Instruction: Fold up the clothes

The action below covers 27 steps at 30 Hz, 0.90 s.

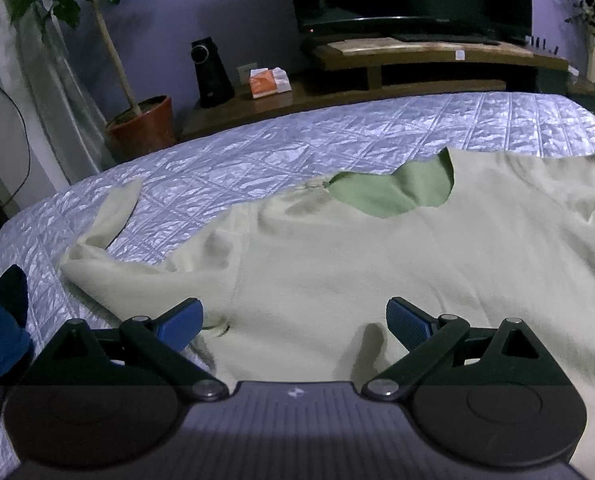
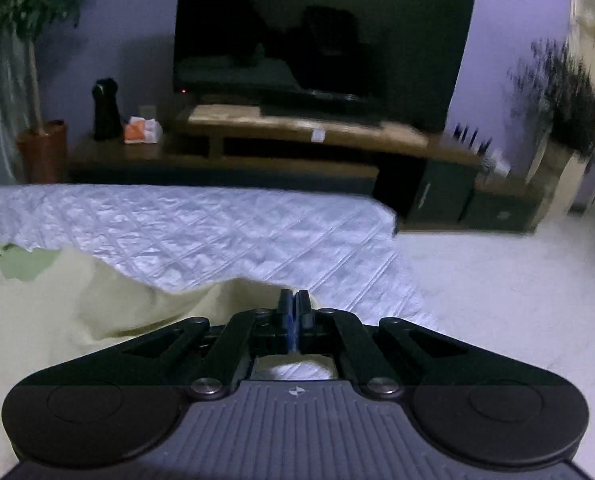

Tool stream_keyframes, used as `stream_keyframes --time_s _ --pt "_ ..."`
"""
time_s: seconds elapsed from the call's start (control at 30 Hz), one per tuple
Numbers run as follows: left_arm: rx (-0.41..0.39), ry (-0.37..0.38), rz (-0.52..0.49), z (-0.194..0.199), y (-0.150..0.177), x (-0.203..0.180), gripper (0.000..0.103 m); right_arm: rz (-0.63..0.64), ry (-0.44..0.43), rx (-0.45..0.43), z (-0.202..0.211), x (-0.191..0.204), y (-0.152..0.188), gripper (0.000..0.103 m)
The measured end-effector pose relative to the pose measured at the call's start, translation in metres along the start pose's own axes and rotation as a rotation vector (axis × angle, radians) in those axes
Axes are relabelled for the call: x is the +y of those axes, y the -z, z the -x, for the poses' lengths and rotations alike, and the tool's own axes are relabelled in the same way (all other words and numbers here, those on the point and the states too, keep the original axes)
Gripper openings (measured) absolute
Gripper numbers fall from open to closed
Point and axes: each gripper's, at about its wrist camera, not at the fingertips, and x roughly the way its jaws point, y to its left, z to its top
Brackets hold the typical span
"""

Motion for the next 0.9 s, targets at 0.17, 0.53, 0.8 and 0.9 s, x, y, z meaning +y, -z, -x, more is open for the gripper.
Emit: stream_keyframes --time_s 0.17,0.53,0.8,0.9 --pt "-0.004 -0.004 0.02 0.001 -0.001 0.009 0.098 -0.22 -0.148 -0.019 0.024 -0.005 0.009 0.001" --pt "-0.015 0.003 0.035 0.004 -0.003 0.011 0.098 -0.358 -0.382 -0.025 0.092 0.048 0.031 0.001" --pt "-0.02 -0.014 0.066 0.004 -0.003 0.027 0.098 -0.263 -0.566 -0.188 0.118 0.117 -0.026 0.001" --pt "-0.022 -0.042 0.093 0.003 -0.005 0.042 0.098 -0.142 -0.668 -0.187 0.126 0.168 -0.032 0.001"
